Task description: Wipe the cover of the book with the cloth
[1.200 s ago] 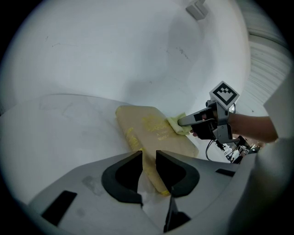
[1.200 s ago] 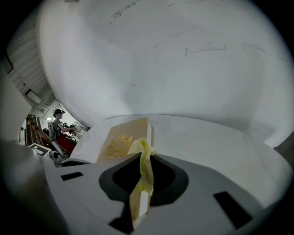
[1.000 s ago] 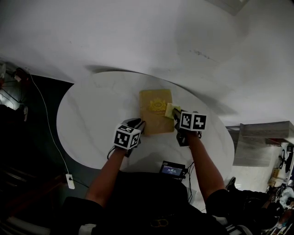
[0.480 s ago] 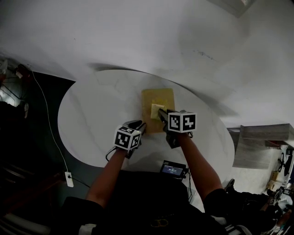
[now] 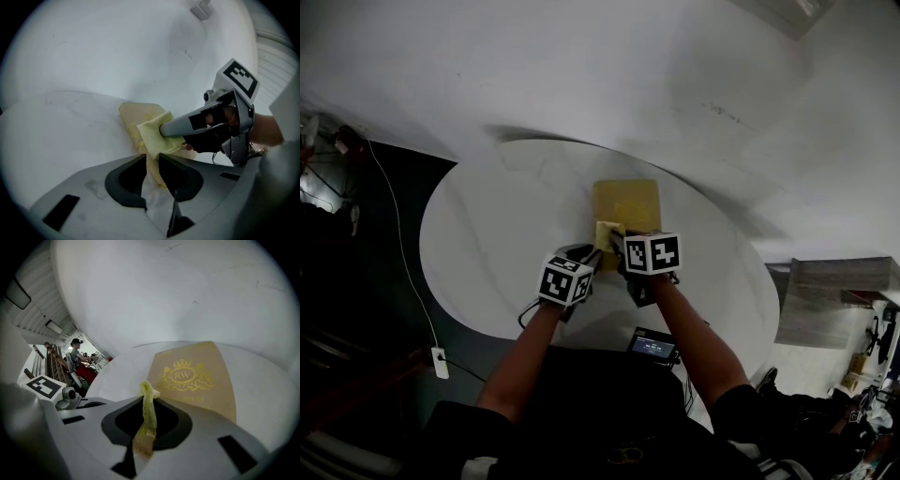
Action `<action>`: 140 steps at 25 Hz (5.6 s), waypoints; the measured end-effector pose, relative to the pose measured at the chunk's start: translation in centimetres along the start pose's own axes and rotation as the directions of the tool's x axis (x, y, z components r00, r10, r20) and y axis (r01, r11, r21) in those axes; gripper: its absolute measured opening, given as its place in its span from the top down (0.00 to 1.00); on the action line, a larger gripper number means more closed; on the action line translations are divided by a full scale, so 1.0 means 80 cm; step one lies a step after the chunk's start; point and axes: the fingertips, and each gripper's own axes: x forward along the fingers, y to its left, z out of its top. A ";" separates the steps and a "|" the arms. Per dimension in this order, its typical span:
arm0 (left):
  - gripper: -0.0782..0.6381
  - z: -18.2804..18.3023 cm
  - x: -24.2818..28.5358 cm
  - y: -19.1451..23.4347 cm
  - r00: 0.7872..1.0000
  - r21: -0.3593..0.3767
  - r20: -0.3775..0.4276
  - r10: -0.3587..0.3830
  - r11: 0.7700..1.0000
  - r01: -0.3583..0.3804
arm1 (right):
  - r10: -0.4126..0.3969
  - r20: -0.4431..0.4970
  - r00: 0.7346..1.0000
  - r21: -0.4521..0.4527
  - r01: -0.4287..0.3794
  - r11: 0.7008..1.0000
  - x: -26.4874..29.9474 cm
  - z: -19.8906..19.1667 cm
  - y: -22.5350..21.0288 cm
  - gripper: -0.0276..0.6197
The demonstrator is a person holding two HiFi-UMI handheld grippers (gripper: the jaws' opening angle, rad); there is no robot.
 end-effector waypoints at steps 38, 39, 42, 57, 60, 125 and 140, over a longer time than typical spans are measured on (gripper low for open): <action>0.77 0.002 0.002 -0.002 1.000 0.033 -0.019 0.019 0.999 -0.019 | -0.137 0.085 0.987 0.139 0.124 0.982 -0.076 -0.008 -0.126 0.82; 0.77 0.002 0.002 -0.002 1.000 0.033 -0.019 0.019 0.999 -0.018 | -0.142 0.086 0.986 0.143 0.129 0.981 -0.079 -0.009 -0.130 0.82; 0.77 0.002 0.002 -0.002 1.000 0.034 -0.019 0.020 0.999 -0.019 | -0.153 0.089 0.984 0.150 0.138 0.979 -0.086 -0.013 -0.138 0.82; 0.78 0.002 0.002 -0.004 1.000 0.037 -0.016 0.017 0.999 -0.017 | -0.177 0.082 0.981 0.164 0.162 0.973 -0.089 -0.015 -0.139 0.82; 0.78 0.002 0.003 -0.004 1.000 0.025 -0.015 0.014 1.000 -0.014 | -0.160 0.086 0.983 0.150 0.146 0.978 -0.090 -0.010 -0.129 0.82; 0.80 0.000 0.000 -0.001 0.999 0.033 -0.023 0.035 0.999 -0.034 | -0.120 0.026 0.992 0.111 0.117 0.987 -0.103 -0.058 -0.127 0.82; 0.81 0.001 0.000 -0.002 1.000 0.030 -0.006 0.024 0.999 -0.024 | -0.147 0.034 0.989 0.118 0.142 0.983 -0.103 -0.056 -0.124 0.82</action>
